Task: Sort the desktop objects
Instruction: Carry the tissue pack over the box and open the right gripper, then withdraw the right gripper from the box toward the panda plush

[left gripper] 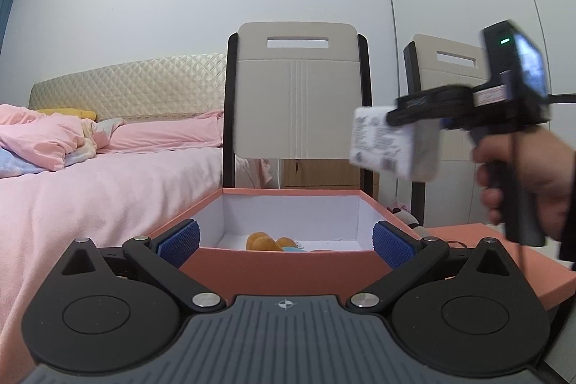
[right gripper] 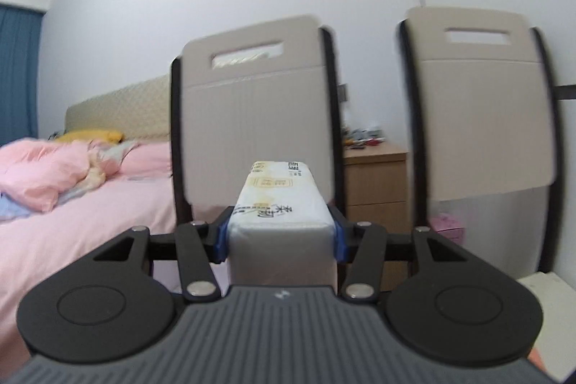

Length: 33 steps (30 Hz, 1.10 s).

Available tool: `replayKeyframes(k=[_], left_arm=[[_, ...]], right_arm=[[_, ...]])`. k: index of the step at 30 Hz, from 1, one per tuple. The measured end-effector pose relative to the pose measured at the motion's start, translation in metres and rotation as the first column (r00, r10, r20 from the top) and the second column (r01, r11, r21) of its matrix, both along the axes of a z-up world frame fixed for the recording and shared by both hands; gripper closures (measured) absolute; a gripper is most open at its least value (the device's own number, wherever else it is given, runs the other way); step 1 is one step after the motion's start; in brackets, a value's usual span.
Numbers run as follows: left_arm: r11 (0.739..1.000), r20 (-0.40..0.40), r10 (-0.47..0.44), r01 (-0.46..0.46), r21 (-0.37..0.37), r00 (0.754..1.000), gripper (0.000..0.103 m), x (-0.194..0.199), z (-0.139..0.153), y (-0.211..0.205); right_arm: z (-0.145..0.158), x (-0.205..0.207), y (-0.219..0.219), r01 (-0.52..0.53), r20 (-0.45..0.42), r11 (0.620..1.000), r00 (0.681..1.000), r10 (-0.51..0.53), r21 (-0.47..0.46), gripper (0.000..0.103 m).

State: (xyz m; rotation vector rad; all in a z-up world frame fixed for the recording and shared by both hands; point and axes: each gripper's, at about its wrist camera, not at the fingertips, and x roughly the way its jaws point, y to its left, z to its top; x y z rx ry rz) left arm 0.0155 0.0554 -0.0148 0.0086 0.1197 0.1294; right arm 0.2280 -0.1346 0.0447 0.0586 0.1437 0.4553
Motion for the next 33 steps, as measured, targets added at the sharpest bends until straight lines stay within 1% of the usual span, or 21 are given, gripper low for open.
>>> replayKeyframes(k=[3, 8, 12, 17, 19, 20, 21, 23, 25, 27, 31, 33], left_arm=[[1.0, -0.011, 0.01, -0.01, -0.009, 1.0, 0.0, 0.003, 0.0, 0.005], [0.999, -0.03, 0.023, -0.024, -0.045, 0.999, 0.0, 0.007, 0.0, 0.016], [0.996, -0.048, 0.028, -0.032, -0.082, 0.998, 0.0, 0.009, 0.0, 0.024], [0.994, -0.056, 0.03, -0.036, -0.108, 0.998, 0.0, 0.009, 0.0, 0.028], [0.994, -0.058, 0.024, -0.03, -0.109, 0.998, 0.0, 0.008, 0.0, 0.027], [0.994, -0.062, 0.02, -0.027, -0.104, 0.998, 0.0, 0.009, 0.0, 0.026], [0.995, -0.064, 0.015, -0.021, -0.098, 0.998, 0.0, 0.009, -0.001, 0.024], [0.996, -0.064, 0.002, -0.008, -0.087, 0.998, 0.0, 0.009, -0.001, 0.02], [0.997, -0.06, -0.007, 0.002, -0.078, 0.998, 0.0, 0.008, -0.002, 0.018], [0.997, -0.055, -0.013, 0.009, -0.071, 0.998, 0.0, 0.007, -0.002, 0.015], [0.998, -0.046, -0.018, 0.015, -0.063, 0.999, 0.0, 0.004, -0.003, 0.012], [0.998, -0.041, -0.02, 0.017, -0.063, 0.999, 0.0, 0.003, -0.003, 0.011]], right_arm=[[-0.012, 0.026, 0.023, -0.054, -0.046, 0.998, 0.998, 0.052, -0.029, 0.05], [-0.024, 0.059, 0.045, -0.1, -0.107, 0.994, 0.99, 0.094, -0.055, 0.05], [-0.029, 0.075, 0.051, -0.12, -0.14, 0.99, 0.984, 0.109, -0.071, 0.05], [-0.037, 0.088, 0.06, -0.144, -0.172, 0.985, 0.977, 0.127, -0.091, 0.049], [-0.038, 0.088, 0.059, -0.128, -0.167, 0.987, 0.98, 0.111, -0.095, 0.046], [-0.037, 0.088, 0.055, -0.123, -0.169, 0.989, 0.98, 0.109, -0.078, 0.043], [-0.036, 0.089, 0.052, -0.121, -0.173, 0.991, 0.979, 0.11, -0.057, 0.034], [-0.033, 0.085, 0.043, -0.122, -0.182, 0.992, 0.976, 0.118, -0.011, 0.023], [-0.03, 0.078, 0.037, -0.115, -0.17, 0.993, 0.979, 0.114, 0.001, 0.021], [-0.026, 0.068, 0.029, -0.104, -0.152, 0.995, 0.983, 0.104, 0.005, 0.016], [-0.017, 0.048, 0.014, -0.082, -0.124, 0.996, 0.989, 0.085, 0.03, 0.013], [-0.012, 0.037, 0.009, -0.076, -0.107, 0.996, 0.991, 0.08, 0.039, 0.01]])
